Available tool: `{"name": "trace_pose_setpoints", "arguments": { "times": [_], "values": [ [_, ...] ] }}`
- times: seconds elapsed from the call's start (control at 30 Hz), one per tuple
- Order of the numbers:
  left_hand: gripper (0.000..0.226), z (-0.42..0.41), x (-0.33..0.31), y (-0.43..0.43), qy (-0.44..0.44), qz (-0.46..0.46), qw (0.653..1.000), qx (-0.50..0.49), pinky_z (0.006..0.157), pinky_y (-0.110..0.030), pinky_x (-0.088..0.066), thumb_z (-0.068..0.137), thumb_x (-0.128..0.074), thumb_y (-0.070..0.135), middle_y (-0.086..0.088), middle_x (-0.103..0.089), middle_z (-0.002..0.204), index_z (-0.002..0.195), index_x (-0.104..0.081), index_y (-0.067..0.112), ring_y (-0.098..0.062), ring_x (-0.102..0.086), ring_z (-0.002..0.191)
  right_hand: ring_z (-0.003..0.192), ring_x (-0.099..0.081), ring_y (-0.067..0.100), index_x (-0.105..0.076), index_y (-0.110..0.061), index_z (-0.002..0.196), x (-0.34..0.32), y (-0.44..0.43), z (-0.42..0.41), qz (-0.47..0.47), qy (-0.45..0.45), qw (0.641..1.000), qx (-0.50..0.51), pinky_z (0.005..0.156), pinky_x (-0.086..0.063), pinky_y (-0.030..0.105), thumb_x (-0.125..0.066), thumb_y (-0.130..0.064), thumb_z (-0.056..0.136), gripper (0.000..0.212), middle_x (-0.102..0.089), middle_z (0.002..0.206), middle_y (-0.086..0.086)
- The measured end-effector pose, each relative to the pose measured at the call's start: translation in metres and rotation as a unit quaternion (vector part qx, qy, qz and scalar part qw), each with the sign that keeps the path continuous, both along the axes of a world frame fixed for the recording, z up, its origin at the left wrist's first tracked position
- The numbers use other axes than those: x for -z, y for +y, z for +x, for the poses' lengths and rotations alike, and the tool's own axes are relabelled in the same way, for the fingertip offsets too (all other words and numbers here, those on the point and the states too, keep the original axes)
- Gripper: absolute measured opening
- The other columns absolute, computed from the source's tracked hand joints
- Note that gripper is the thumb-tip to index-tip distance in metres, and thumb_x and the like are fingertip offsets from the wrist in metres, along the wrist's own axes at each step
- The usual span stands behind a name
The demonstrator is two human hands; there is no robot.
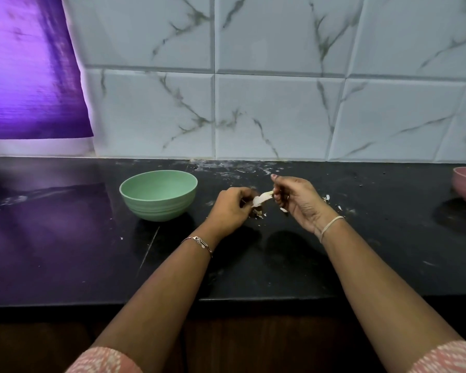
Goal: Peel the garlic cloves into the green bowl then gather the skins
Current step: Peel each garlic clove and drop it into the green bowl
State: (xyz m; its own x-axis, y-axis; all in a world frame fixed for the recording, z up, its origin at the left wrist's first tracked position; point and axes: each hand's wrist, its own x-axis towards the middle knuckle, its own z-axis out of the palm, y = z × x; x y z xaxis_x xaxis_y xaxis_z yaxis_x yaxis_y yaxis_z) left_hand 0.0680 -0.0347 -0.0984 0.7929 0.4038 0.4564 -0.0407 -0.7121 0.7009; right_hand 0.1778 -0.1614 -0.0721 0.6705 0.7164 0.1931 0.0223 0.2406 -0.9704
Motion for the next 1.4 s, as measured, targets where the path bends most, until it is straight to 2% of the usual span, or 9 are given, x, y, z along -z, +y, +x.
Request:
{"name": "trace_pose_setpoints", "arguments": {
  "times": [0.13,0.23,0.33,0.53,0.63,0.73,0.83,1.03,1.4],
  "values": [
    [0.019,-0.001,-0.007,-0.007,-0.023,-0.189,0.98,0.05,0.062,-0.021,-0.054,0.089,-0.058,-0.004,-0.008,-0.071,0.081,0.098,-0.067,0.01,-0.018,-0.069,0.07,0.058,-0.046,0.014,-0.058,-0.015,0.061,0.003,0.004,0.0,0.015,-0.028,0.999,0.021,0.054,-0.038,0.021,-0.077,-0.014,0.08,0.027,-0.053,0.062,0.005],
    [0.019,-0.006,-0.014,-0.014,-0.044,-0.354,0.93,0.084,0.057,-0.026,-0.056,0.093,-0.049,0.0,-0.007,-0.069,0.081,0.093,-0.066,0.008,-0.018,-0.065,0.064,0.059,-0.049,0.011,-0.059,-0.015,0.067,0.005,0.004,-0.001,0.025,-0.049,0.998,0.024,0.051,-0.039,0.017,-0.079,-0.005,0.076,0.024,-0.056,0.068,0.006],
    [0.012,-0.006,-0.015,-0.014,-0.056,-0.405,0.907,0.105,0.063,-0.03,-0.059,0.093,-0.058,0.012,-0.009,-0.068,0.085,0.092,-0.068,0.006,-0.018,-0.064,0.065,0.055,-0.053,0.005,-0.053,-0.014,0.074,0.006,0.007,-0.002,0.029,-0.07,0.997,0.034,0.049,-0.04,0.015,-0.076,0.0,0.078,0.027,-0.054,0.07,0.006],
    [0.016,0.0,-0.009,-0.005,-0.101,-0.416,0.898,0.099,0.07,-0.026,-0.059,0.078,-0.075,0.008,-0.007,-0.07,0.079,0.094,-0.071,0.008,-0.016,-0.068,0.07,0.067,-0.057,0.011,-0.056,-0.015,0.092,0.009,0.009,0.001,-0.003,-0.092,0.996,0.0,0.061,-0.047,0.021,-0.066,0.002,0.087,0.021,-0.062,0.079,0.004],
    [0.019,0.0,-0.01,-0.001,-0.119,-0.433,0.89,0.079,0.061,-0.022,-0.058,0.077,-0.073,-0.005,-0.003,-0.069,0.067,0.092,-0.065,0.005,-0.012,-0.068,0.061,0.068,-0.058,0.012,-0.062,-0.015,0.1,0.009,0.007,0.0,-0.019,-0.083,0.996,-0.032,0.061,-0.051,0.021,-0.065,-0.002,0.089,0.017,-0.064,0.085,0.007],
    [0.02,0.0,-0.01,0.0,-0.125,-0.443,0.885,0.067,0.057,-0.022,-0.057,0.077,-0.07,-0.011,-0.003,-0.068,0.061,0.089,-0.06,0.002,-0.013,-0.068,0.057,0.083,-0.06,0.008,-0.067,-0.02,0.108,0.011,0.007,0.002,-0.048,-0.16,0.986,-0.007,0.066,-0.05,0.02,-0.066,-0.007,0.09,0.022,-0.066,0.097,0.003],
    [0.016,0.001,-0.009,0.002,-0.131,-0.452,0.88,0.069,0.056,-0.022,-0.057,0.08,-0.066,-0.013,-0.007,-0.07,0.063,0.087,-0.061,0.0,-0.015,-0.068,0.058,0.087,-0.063,0.006,-0.072,-0.018,0.097,0.011,0.006,0.002,-0.054,-0.236,0.969,0.044,0.074,-0.049,0.016,-0.07,-0.01,0.087,0.013,-0.072,0.101,0.003],
    [0.009,-0.002,-0.007,0.0,-0.128,-0.454,0.878,0.076,0.064,-0.023,-0.059,0.082,-0.068,-0.003,-0.017,-0.071,0.077,0.091,-0.065,-0.003,-0.02,-0.07,0.065,0.075,-0.065,-0.004,-0.073,-0.006,0.093,0.013,0.001,0.002,-0.066,-0.245,0.965,0.061,0.072,-0.047,0.01,-0.075,-0.011,0.083,0.012,-0.073,0.087,0.002],
    [0.021,-0.005,-0.007,-0.004,-0.121,-0.404,0.904,0.064,0.065,-0.027,-0.058,0.078,-0.074,0.0,-0.014,-0.073,0.081,0.098,-0.07,-0.002,-0.02,-0.07,0.071,0.081,-0.073,0.017,-0.075,-0.012,0.091,0.013,-0.002,-0.005,-0.095,-0.24,0.965,0.054,0.081,-0.058,0.028,-0.077,-0.011,0.081,0.011,-0.075,0.082,0.006]
  ]
}}
